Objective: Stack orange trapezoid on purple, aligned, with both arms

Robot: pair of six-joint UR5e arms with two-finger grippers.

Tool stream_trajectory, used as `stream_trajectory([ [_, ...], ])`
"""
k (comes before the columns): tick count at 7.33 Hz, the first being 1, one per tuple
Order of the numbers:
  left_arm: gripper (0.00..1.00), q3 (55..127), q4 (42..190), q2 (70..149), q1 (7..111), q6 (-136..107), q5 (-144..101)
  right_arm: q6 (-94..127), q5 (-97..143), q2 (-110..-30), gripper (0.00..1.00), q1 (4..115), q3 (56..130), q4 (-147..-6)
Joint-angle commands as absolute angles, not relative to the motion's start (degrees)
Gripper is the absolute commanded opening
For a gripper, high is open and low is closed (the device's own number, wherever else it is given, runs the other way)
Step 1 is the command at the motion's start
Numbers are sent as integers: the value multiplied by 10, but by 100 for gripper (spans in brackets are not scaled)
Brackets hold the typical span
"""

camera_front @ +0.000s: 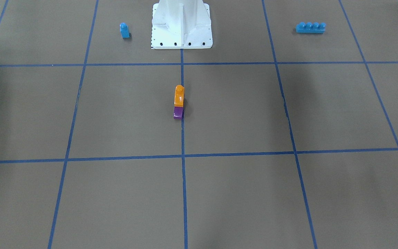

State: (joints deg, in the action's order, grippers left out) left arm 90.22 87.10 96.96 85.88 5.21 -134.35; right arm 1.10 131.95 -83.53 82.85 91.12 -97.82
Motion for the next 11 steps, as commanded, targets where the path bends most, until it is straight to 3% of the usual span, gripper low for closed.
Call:
stream_trajectory([
  [1,100,903,871,970,859,47,-1346,8,1323,-837,100,833,912,-978],
  [11,100,903,873,969,859,47,-1344,11,1325,-866,100,839,946,-977],
])
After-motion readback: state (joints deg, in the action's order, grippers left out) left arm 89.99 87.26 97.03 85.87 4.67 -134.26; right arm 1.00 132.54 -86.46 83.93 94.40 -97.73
